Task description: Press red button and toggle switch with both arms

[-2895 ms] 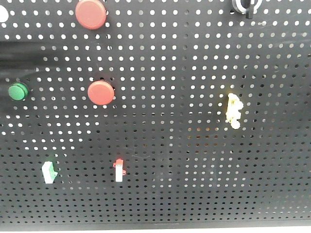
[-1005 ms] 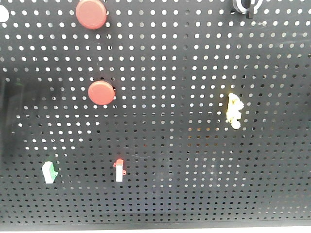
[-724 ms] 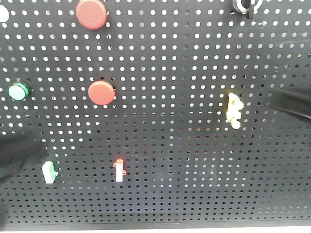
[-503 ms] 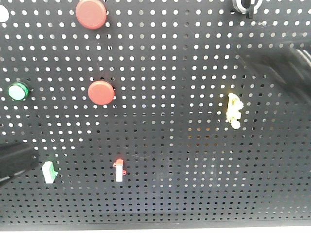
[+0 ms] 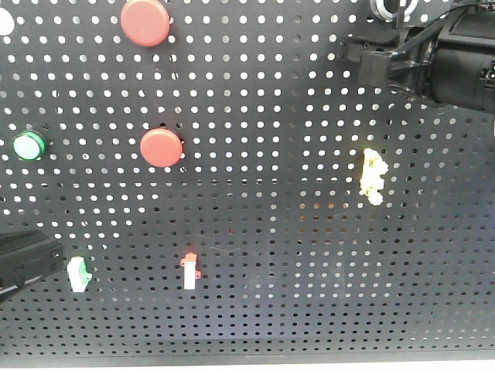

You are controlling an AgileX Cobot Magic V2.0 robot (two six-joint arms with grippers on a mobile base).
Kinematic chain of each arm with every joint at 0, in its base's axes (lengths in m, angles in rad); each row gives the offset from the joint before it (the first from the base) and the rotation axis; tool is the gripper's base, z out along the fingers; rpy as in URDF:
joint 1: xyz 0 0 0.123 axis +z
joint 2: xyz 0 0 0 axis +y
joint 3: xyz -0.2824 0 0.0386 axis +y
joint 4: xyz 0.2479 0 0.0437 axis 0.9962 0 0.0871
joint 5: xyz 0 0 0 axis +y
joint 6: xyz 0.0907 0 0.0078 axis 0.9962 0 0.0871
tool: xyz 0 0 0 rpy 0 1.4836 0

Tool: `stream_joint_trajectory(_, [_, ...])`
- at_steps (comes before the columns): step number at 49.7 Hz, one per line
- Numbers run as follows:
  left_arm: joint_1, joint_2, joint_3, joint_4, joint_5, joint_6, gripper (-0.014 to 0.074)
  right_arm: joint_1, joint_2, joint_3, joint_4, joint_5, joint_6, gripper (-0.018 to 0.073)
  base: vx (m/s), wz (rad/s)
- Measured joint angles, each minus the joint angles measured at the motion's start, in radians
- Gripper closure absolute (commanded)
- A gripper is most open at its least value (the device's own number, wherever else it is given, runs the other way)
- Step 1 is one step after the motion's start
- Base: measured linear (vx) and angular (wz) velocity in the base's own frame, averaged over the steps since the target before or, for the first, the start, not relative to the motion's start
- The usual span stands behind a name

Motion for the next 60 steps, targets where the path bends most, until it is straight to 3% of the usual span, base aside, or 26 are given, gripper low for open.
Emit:
stream_joint_trajectory(14, [0.000,0.000,0.000,0.000,0.000,0.000,0.0595,0.001,0.000,0.000,0.007,0.011,0.030,0.0562,0.00,0.00])
stream_joint_trajectory(39, [0.000,0.000,0.000,0.000,0.028,0.000,0.0595,0.001,0.000,0.000,0.172,-0.017,-0.033,0.0562,0.00,0.00])
stream_joint_trajectory(60, [0.000,0.000,0.000,0.000,0.054,0.000,0.0595,0.006,-0.015,-0.004,0.049,-0.047,-0.040,0.0562,0.00,0.00])
